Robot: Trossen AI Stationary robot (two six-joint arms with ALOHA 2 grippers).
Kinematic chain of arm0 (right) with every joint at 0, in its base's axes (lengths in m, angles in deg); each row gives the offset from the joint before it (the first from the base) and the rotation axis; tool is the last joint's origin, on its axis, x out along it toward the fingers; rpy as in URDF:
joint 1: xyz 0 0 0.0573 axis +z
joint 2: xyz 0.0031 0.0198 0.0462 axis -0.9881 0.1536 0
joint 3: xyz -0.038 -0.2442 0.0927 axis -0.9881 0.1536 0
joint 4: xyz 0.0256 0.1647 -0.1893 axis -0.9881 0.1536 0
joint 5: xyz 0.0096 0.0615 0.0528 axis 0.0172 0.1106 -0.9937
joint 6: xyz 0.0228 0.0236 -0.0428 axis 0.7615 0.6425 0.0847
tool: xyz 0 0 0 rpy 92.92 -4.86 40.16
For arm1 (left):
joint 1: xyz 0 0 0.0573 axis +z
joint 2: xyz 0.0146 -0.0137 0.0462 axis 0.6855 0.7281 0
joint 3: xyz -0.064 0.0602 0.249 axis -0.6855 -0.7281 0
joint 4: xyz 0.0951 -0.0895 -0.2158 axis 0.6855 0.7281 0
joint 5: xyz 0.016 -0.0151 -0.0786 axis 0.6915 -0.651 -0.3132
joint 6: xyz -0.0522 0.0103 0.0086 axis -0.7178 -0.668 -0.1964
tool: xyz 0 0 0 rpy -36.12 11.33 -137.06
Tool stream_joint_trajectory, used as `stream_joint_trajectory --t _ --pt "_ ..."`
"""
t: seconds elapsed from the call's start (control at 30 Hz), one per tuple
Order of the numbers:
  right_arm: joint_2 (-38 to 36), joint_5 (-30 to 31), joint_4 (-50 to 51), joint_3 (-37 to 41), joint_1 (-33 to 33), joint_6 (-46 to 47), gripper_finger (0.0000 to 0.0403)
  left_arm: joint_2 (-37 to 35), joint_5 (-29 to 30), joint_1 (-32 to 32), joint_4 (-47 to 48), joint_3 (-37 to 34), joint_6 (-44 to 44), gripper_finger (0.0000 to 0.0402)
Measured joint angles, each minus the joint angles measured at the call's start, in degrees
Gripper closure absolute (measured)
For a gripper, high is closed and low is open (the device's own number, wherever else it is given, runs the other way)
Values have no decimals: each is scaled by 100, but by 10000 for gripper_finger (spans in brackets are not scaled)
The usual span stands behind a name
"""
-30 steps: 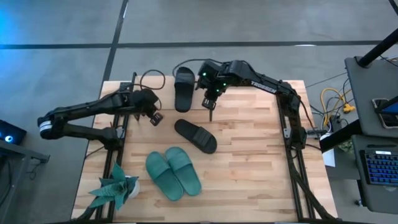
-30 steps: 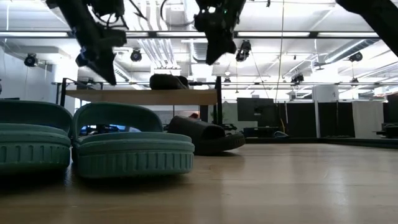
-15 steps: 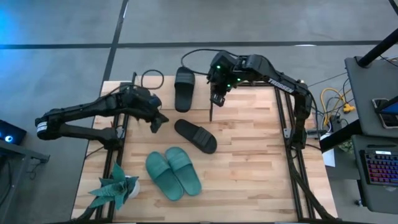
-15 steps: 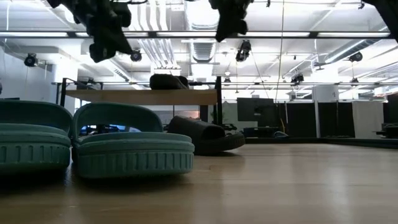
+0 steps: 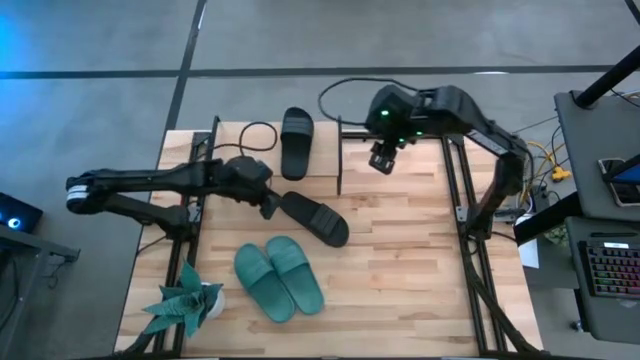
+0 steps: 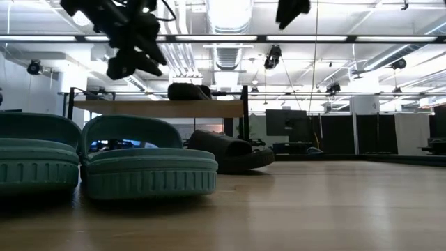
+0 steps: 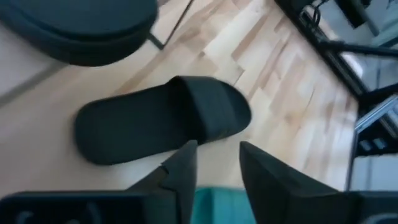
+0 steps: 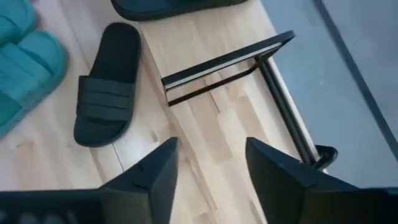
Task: Pick and place slides into the shelf
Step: Put the black slide on the shelf
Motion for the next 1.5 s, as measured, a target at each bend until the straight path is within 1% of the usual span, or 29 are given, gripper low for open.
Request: stream_joint_trajectory --t 0.1,0.2,0.3,0.43,0.63,0.77,1.0,1.37,1.5 --pt "-358 15 30 115 0 7 202 412 -3 -198 -432 0 -95 261" --pt "-798 56 22 381 0 100 190 890 -9 -394 -777 13 -93 247" --pt "-1250 160 -26 800 0 174 186 1358 17 -506 -1185 37 -99 245" --pt "-1845 159 -259 1492 0 237 186 1870 237 -530 -1384 122 -241 244" --pt "-2605 156 -622 2486 -2 250 186 2394 288 -525 -1480 321 -328 244" --pt "-2965 147 -774 2946 -2 353 186 2697 284 -525 -1605 371 -421 244" --pt "-3313 143 -851 3356 -2 432 186 3063 281 -531 -1847 521 -561 244" --pt "-3329 143 -1057 3376 -2 450 186 3292 252 -533 -1850 570 -549 244" --pt "-3320 142 -1149 3376 -2 415 187 3304 94 -551 -1889 568 -547 247"
